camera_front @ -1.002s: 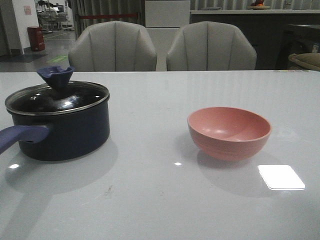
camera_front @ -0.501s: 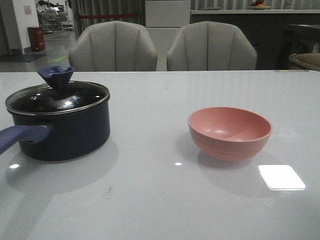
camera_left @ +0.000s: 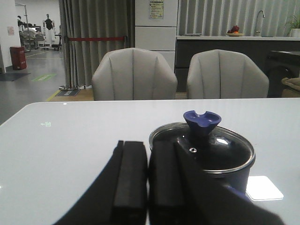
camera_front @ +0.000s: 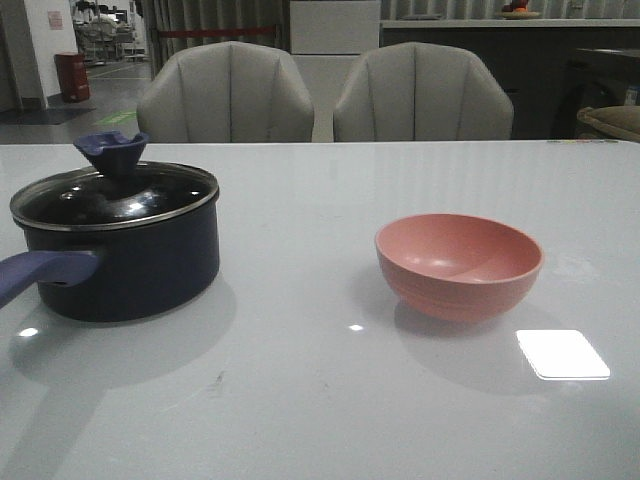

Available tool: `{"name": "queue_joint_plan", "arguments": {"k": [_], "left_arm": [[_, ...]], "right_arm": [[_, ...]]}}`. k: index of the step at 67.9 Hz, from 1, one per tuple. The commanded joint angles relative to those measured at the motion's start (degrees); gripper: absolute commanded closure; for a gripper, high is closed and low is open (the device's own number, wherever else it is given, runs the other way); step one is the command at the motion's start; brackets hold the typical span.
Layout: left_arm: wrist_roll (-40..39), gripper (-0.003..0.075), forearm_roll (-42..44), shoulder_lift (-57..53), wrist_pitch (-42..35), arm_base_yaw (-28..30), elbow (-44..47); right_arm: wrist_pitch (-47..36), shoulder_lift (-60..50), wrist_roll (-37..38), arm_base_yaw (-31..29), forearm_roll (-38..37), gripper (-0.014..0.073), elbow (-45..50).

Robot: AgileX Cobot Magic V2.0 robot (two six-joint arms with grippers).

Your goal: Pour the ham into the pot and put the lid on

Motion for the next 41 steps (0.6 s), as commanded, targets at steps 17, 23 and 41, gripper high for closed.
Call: {"name": "queue_joint_plan", "arguments": {"k": [17,23,41], "left_arm": [[-0.54,0.0589,-0.03,-1.19,-4.54,0.09,1.26],[-0.54,0.0589,-0.03,-1.19,-4.54,0.09,1.26],[-0.54,0.0589,-0.03,-1.19,-4.54,0.09,1.26]], "right_arm": [[-5.03,0.47,-0.18,-0.09,0.04,0.0428,-1.67],[-5.03,0.47,-0.18,-0.09,0.04,0.0428,-1.67],[-5.03,-1.81,-0.18,-0.83,-0.07,0.0428,-1.1]]}}
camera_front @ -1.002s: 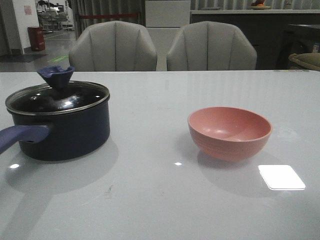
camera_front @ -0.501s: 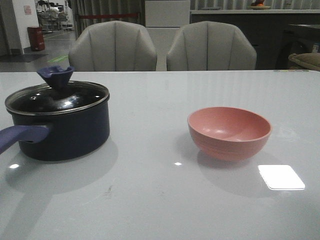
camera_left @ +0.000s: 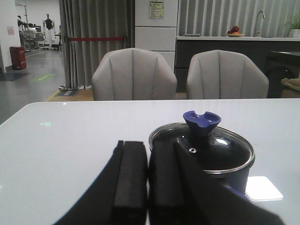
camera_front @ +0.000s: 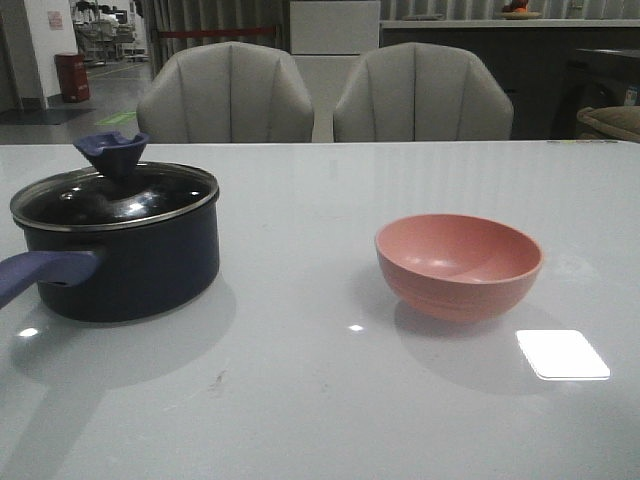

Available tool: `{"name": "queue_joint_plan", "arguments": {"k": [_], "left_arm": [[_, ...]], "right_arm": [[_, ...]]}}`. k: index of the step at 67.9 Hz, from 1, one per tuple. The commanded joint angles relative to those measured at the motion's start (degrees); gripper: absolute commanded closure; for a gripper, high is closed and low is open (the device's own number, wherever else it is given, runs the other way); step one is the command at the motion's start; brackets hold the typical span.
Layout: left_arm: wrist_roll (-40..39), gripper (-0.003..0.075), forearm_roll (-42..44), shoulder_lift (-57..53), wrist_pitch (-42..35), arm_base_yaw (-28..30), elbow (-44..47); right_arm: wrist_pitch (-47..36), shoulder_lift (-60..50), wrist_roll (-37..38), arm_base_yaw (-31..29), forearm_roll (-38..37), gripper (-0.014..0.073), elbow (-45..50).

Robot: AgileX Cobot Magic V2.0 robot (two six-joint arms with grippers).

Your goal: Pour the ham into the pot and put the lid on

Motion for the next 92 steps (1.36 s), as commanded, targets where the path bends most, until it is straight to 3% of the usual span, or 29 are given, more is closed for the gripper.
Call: {"name": "queue_joint_plan", "arguments": {"k": [1,24,37,92], "left_arm": [[-0.37,0.0589,-0.03,-1.19,-4.54,0.09,1.26],[-0.37,0.0589,-0.03,-1.19,-4.54,0.09,1.26],[-0.37,0.0589,-0.03,-1.19,-4.54,0.09,1.26],[-0.37,0.0589,-0.03,-1.19,-4.54,0.09,1.26]], "right_arm": [[-5.03,-2.27,-0.18,-1.24,-0.37,0.0428,-1.02],[-6.76,-13.43,8.37,-6.06,-12.02,0.0428,8.13],[-8.26,-16.97,8.53,-6.53,-12.1,0.0428,11.86],[-7.82,-16.91,8.53,-6.53,-12.1,0.0428,11.8]]}}
